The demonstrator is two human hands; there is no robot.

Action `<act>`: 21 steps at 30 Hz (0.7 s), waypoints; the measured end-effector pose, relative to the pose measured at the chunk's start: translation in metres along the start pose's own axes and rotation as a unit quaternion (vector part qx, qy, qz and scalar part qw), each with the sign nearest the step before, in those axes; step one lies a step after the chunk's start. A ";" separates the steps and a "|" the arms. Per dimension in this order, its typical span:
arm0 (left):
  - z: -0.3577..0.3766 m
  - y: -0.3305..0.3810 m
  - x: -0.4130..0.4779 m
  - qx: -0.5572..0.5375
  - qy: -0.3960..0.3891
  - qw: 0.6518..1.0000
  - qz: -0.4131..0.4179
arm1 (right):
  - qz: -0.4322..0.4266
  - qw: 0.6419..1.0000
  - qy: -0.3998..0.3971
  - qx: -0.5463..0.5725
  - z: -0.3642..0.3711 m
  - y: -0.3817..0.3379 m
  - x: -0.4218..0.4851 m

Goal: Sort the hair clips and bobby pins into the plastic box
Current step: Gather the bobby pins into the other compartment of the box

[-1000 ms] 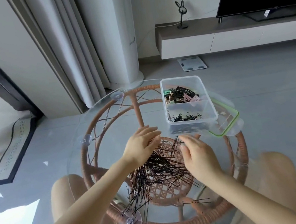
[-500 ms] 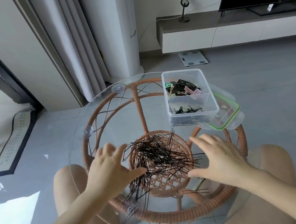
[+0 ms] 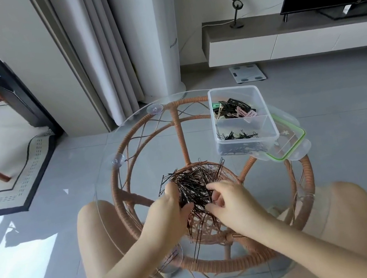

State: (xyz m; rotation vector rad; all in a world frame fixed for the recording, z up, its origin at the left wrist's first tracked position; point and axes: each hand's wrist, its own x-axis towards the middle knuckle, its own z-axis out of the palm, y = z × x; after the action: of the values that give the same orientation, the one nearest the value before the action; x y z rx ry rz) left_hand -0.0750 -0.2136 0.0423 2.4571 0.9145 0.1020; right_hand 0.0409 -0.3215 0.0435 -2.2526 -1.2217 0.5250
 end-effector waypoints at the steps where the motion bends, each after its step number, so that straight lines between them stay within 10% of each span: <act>1: -0.005 0.000 0.001 -0.015 0.018 1.000 -0.004 | -0.009 1.000 0.018 0.006 -0.005 0.002 0.003; 9: 0.004 -0.021 -0.009 0.212 -0.151 0.963 0.066 | -0.038 0.953 -0.165 -0.252 -0.035 0.028 0.027; 21: -0.013 -0.019 0.035 0.147 -0.080 0.982 0.085 | -0.101 0.990 -0.059 -0.080 -0.008 0.014 0.030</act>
State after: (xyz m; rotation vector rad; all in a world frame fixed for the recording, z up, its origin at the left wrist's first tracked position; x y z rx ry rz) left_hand -0.0620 -0.1738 0.0403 2.7656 0.6885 -0.1830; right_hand 0.0705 -0.3045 0.0389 -2.2196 -1.5835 0.5018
